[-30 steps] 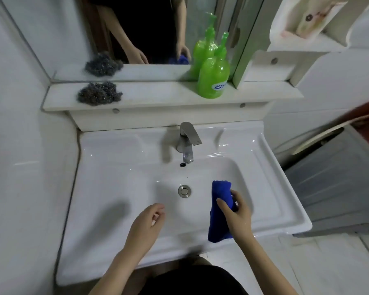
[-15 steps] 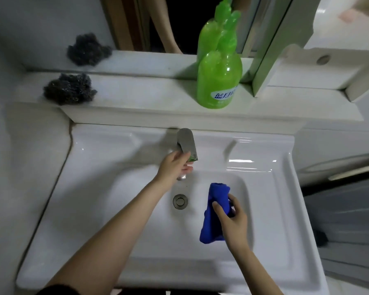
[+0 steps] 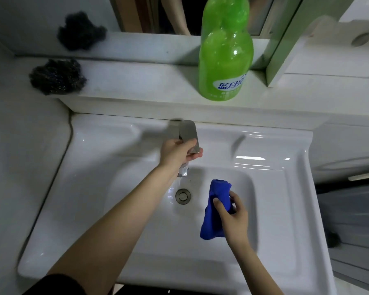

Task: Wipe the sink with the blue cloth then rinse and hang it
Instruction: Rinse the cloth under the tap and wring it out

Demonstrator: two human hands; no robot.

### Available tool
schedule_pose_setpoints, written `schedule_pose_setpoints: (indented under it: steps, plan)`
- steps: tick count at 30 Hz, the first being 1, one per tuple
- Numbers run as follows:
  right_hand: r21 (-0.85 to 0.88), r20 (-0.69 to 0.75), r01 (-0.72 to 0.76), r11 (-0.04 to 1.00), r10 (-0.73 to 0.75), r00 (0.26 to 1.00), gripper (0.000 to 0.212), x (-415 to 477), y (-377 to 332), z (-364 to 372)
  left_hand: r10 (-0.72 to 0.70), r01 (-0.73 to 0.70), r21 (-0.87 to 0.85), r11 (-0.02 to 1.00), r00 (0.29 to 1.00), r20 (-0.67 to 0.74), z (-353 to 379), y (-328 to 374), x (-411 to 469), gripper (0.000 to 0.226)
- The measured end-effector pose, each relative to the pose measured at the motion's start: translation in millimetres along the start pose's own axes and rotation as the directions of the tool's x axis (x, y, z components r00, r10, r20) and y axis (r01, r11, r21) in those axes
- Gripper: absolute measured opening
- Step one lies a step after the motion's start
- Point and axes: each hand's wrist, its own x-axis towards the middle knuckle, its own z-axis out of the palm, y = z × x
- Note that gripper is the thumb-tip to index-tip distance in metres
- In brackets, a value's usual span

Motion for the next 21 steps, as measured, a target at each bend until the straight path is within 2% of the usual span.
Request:
schedule_pose_setpoints:
  steps: [3,5,10,12,15,19,21]
  plan:
    - [-0.008,-0.007,-0.007,1.000,0.007,1.000,0.024,-2,3,5,0.013,-0.012,-0.059,0.998,1.000,0.005,2,5,6,0.010]
    - [-0.016,0.000,-0.007,1.000,0.007,1.000,0.023,-3,3,9,0.020,-0.019,-0.057,0.998,1.000,0.024,-1,6,8,0.011]
    - [-0.045,0.054,-0.014,0.999,0.016,0.998,0.018,0,2,25,0.015,-0.047,0.160,0.986,0.981,0.195,-24,14,4,0.029]
    - [-0.031,0.088,-0.006,1.000,0.009,0.996,0.017,2,-3,35,0.071,-0.110,0.218,0.970,0.981,0.178,-46,12,4,0.030]
    - [0.000,0.137,-0.008,1.000,0.008,0.990,0.017,7,-6,56,0.142,-0.157,0.197,0.968,0.986,0.086,-89,-9,6,0.026]
    - [0.022,0.182,-0.068,0.997,0.063,0.981,0.016,18,5,90,0.088,-0.089,0.321,0.943,0.996,0.019,-128,-59,17,0.021]
    - [0.015,0.206,-0.093,0.996,0.088,0.975,0.008,23,13,104,0.065,-0.067,0.334,0.940,0.998,0.017,-139,-88,26,0.020]
